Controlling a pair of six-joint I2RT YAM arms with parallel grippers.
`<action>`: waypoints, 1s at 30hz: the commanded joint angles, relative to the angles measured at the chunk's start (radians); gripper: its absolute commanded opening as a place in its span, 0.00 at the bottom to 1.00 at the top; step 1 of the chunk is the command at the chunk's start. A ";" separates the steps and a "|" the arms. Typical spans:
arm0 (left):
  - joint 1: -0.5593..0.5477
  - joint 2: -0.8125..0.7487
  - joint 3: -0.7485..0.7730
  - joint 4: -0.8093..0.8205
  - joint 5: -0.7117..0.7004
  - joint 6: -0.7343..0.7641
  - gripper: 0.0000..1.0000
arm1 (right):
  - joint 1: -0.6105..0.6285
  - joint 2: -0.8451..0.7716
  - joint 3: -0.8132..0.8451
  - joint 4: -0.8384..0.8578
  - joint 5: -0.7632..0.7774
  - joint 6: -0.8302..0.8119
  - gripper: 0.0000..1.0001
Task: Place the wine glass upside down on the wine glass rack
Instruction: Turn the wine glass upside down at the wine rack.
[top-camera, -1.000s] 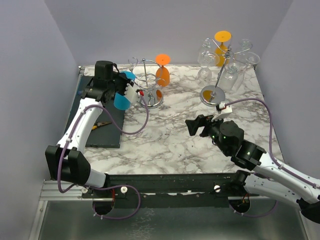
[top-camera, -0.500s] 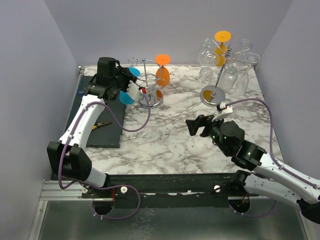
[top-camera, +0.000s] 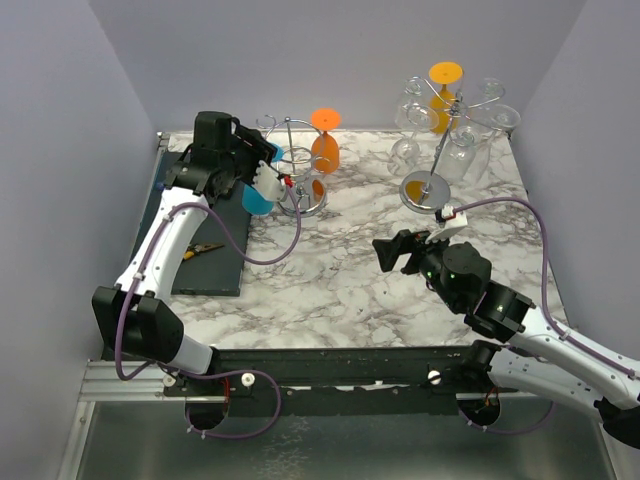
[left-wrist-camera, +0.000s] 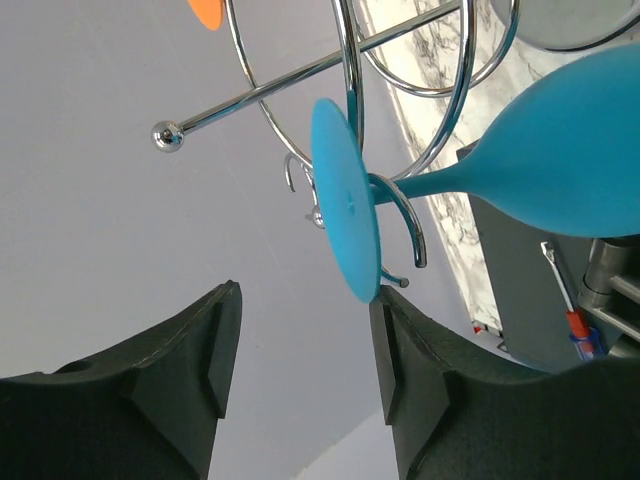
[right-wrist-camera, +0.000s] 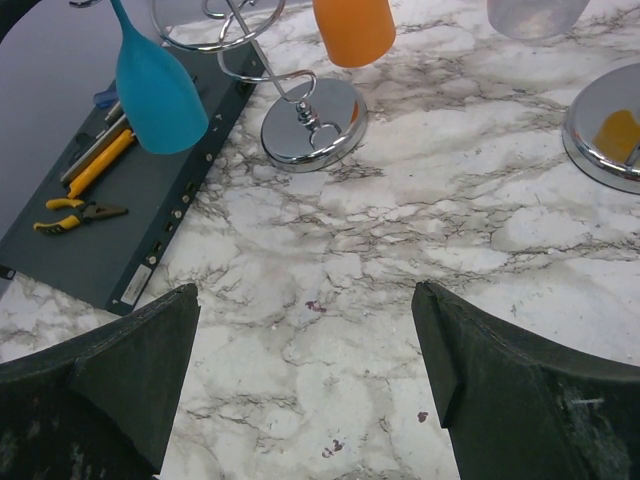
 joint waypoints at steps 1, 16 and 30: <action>-0.005 -0.038 0.048 -0.084 -0.002 -0.034 0.60 | -0.005 -0.014 0.009 -0.029 0.037 -0.003 0.95; -0.005 -0.109 0.130 -0.090 0.033 -0.424 0.99 | -0.005 0.041 0.083 -0.078 0.040 -0.013 0.99; 0.025 -0.369 -0.213 -0.079 0.047 -1.500 0.99 | -0.057 0.058 -0.036 0.029 0.161 -0.073 1.00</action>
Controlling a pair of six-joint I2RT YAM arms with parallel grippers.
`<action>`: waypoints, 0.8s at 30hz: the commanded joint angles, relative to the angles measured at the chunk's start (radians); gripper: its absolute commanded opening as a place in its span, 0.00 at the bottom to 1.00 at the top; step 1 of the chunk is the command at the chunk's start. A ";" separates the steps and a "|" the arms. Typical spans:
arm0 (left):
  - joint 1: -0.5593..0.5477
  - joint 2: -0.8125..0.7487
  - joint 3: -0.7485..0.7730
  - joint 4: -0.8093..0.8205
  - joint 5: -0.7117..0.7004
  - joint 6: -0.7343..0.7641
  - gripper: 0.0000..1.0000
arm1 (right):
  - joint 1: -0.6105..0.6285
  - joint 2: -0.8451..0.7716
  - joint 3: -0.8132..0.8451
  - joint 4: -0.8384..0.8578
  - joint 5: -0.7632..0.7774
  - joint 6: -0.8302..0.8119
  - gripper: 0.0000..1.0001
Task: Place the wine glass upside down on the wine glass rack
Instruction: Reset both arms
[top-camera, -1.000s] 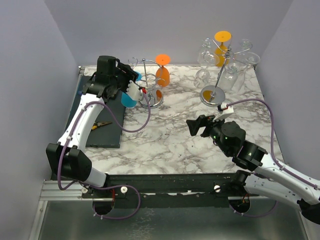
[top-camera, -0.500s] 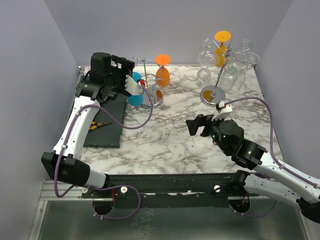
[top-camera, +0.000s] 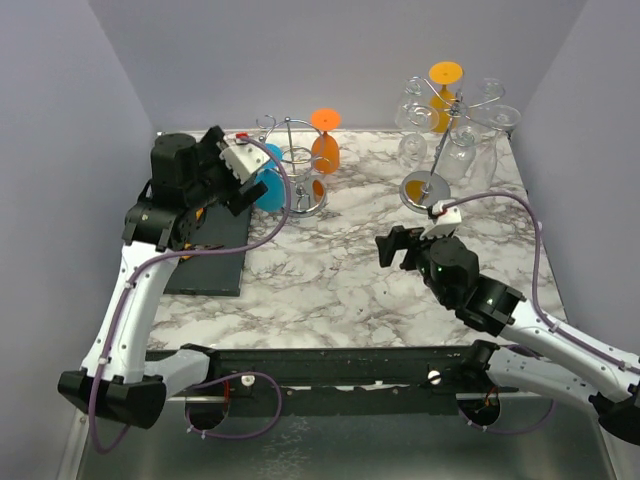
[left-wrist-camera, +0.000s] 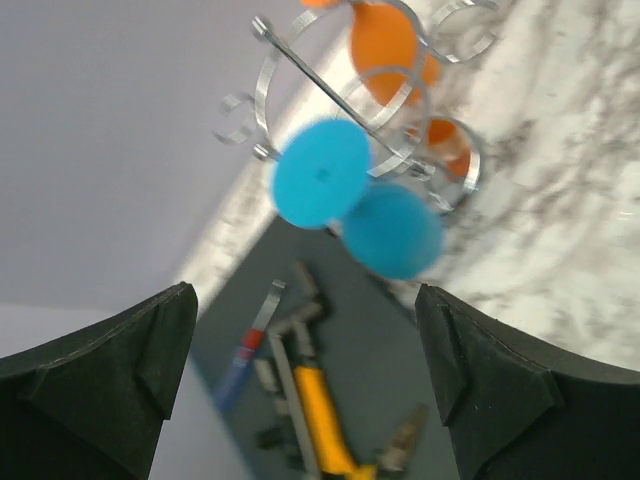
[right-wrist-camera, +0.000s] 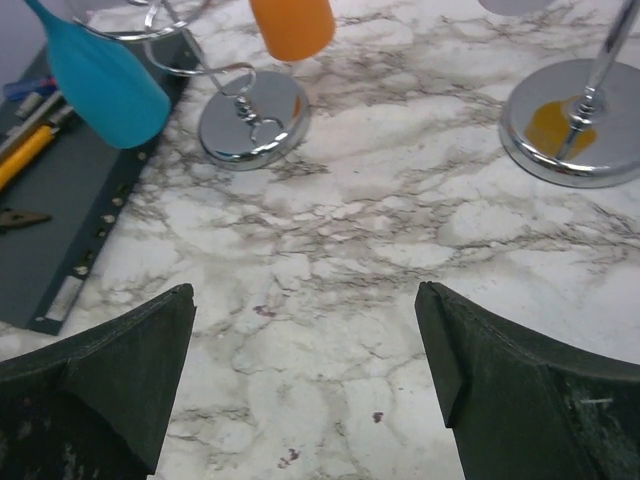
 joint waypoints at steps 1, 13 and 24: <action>0.027 -0.118 -0.266 -0.001 0.025 -0.495 0.99 | -0.095 -0.037 -0.124 0.103 0.056 -0.047 1.00; 0.114 -0.290 -0.697 0.361 -0.115 -0.713 0.99 | -0.522 0.041 -0.434 0.598 -0.110 -0.070 1.00; 0.212 -0.242 -0.936 0.748 -0.121 -0.816 0.99 | -0.671 0.151 -0.473 0.740 0.097 -0.104 1.00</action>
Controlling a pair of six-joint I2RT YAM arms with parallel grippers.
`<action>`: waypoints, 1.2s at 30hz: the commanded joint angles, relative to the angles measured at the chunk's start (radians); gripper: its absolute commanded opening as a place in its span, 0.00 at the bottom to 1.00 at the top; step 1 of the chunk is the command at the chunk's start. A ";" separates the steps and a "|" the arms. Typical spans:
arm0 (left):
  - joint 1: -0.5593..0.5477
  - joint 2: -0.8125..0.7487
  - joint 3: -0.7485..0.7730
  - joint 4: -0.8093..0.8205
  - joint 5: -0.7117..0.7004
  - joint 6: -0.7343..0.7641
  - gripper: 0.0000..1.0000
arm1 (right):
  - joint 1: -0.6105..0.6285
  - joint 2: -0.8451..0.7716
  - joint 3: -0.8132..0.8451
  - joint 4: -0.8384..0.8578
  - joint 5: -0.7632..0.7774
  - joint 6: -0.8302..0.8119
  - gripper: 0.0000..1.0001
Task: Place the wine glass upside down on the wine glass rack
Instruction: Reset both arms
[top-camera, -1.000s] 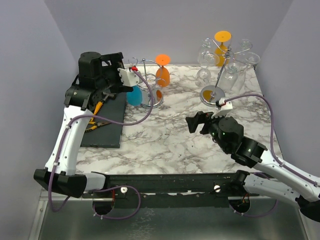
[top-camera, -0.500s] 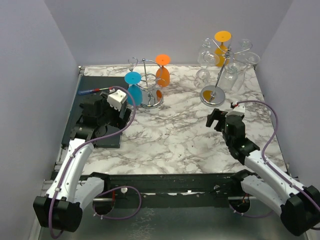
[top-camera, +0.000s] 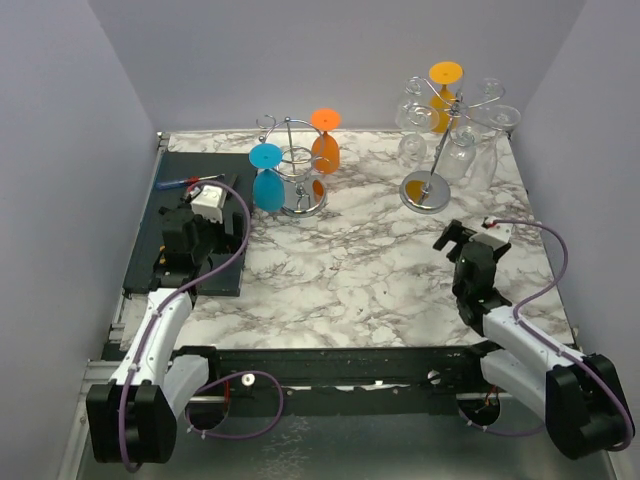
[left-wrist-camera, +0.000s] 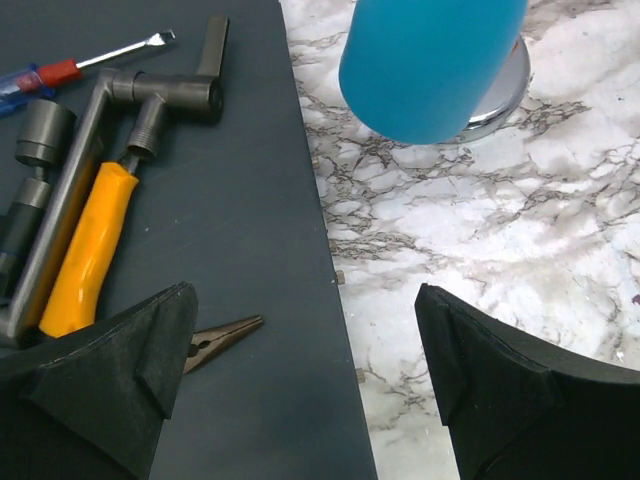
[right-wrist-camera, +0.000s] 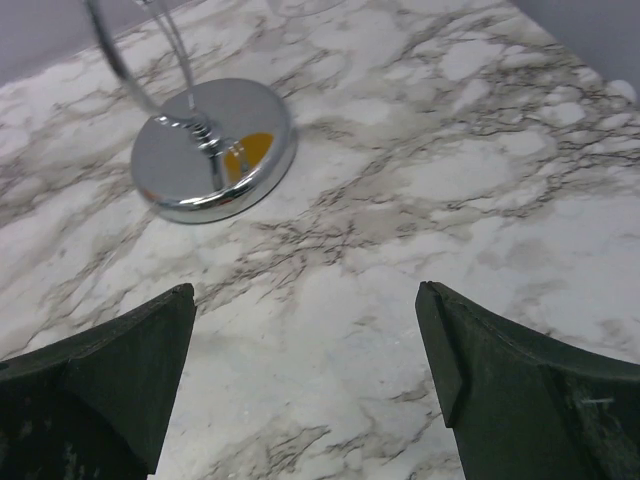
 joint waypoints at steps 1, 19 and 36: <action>0.051 0.048 -0.110 0.290 -0.003 -0.116 0.99 | -0.081 0.081 0.029 0.135 0.072 -0.049 1.00; 0.085 0.467 -0.190 0.796 -0.062 -0.197 0.99 | -0.294 0.404 -0.018 0.517 -0.194 -0.126 1.00; 0.097 0.658 -0.382 1.361 -0.023 -0.175 0.99 | -0.430 0.506 0.003 0.644 -0.405 -0.125 1.00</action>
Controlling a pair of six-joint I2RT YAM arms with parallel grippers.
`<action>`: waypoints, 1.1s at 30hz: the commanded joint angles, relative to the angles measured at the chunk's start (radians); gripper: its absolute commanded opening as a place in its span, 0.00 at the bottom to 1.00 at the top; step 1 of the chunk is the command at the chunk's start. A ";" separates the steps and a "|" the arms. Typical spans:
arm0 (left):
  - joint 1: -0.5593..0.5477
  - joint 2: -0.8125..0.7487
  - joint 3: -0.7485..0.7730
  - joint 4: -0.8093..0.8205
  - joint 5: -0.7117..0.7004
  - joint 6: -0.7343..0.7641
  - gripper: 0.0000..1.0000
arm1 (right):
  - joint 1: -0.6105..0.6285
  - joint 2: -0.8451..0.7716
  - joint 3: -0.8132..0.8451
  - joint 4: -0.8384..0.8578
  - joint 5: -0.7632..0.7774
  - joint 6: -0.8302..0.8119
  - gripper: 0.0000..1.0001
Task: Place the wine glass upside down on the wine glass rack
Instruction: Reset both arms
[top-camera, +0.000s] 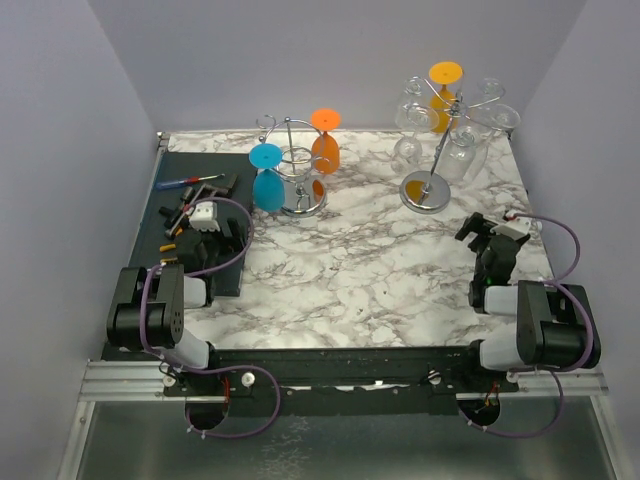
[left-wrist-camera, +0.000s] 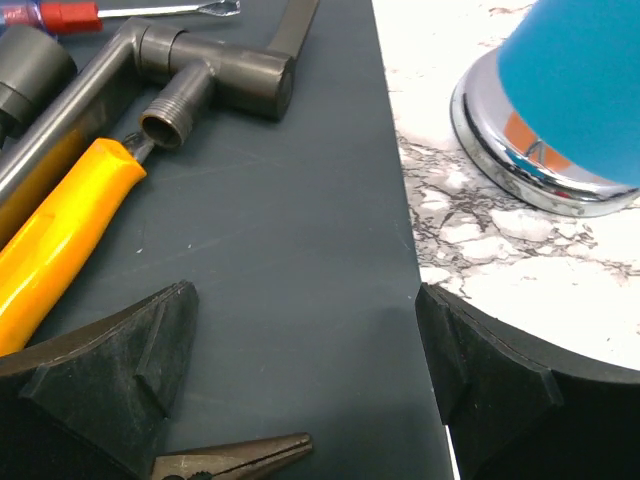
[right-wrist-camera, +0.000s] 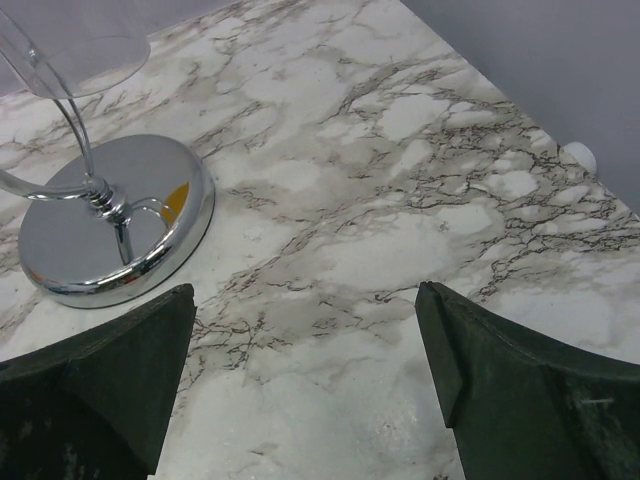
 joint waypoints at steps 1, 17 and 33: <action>0.008 0.065 -0.089 0.282 -0.005 0.002 0.99 | -0.017 0.039 0.009 0.081 -0.068 -0.006 1.00; 0.011 0.143 -0.005 0.195 -0.059 -0.031 0.99 | -0.016 0.231 0.013 0.280 -0.159 -0.075 1.00; 0.011 0.140 -0.012 0.209 -0.065 -0.033 0.99 | -0.016 0.227 -0.004 0.312 -0.170 -0.081 1.00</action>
